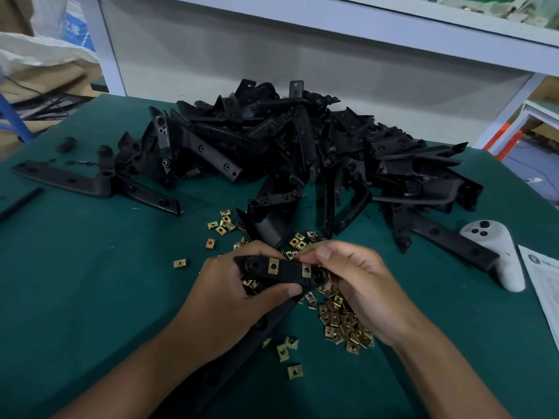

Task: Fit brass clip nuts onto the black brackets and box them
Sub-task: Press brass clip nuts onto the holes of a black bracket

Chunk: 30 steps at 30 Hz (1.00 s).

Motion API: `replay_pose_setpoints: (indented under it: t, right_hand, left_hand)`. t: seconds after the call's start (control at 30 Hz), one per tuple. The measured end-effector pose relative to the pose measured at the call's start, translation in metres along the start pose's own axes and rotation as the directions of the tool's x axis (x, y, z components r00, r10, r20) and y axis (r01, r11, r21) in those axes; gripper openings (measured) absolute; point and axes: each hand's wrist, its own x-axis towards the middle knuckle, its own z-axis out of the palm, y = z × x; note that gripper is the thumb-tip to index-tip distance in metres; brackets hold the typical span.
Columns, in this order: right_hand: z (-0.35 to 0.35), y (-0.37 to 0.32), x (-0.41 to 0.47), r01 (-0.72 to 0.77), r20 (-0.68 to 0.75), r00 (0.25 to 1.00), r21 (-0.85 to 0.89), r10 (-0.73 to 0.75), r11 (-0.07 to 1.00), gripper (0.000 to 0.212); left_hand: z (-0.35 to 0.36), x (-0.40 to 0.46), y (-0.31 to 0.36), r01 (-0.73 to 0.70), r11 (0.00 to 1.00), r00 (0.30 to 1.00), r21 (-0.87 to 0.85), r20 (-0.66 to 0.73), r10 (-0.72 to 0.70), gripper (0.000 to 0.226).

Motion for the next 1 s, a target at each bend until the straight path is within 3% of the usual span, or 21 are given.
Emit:
replay_pose_setpoints:
  t: [0.3,0.53,0.67,0.77,0.87,1.0]
  right_hand:
    - [0.002,-0.004,-0.002,0.080,0.030,0.996,-0.007,-0.080,0.997,0.019]
    - [0.004,-0.007,-0.003,0.140,0.042,0.989,-0.028,-0.139,0.990,0.026]
    - [0.001,-0.015,-0.006,0.171,-0.001,0.985,-0.088,-0.172,0.981,0.037]
    - [-0.008,-0.027,-0.011,0.170,-0.100,0.978,-0.144,-0.185,0.975,0.051]
    - [-0.014,-0.044,-0.026,0.220,-0.075,0.968,-0.199,-0.239,0.955,0.048]
    - [-0.028,-0.059,-0.076,0.253,-0.169,0.934,-0.312,-0.316,0.916,0.038]
  left_hand:
    - [0.006,0.002,-0.004,0.011,0.996,0.996,-0.089,-0.082,-0.018,0.022]
    - [0.006,0.001,0.001,-0.035,0.989,0.994,-0.141,-0.106,0.020,0.022]
    - [0.004,0.000,0.012,-0.033,0.959,0.995,-0.283,-0.101,0.005,0.029]
    - [0.005,-0.003,0.022,-0.058,0.968,0.988,-0.244,-0.153,0.020,0.032]
    - [0.003,-0.004,0.035,-0.097,0.980,0.981,-0.175,-0.186,0.064,0.028]
    - [0.014,-0.005,0.055,-0.167,0.984,0.985,-0.067,-0.053,0.163,0.026]
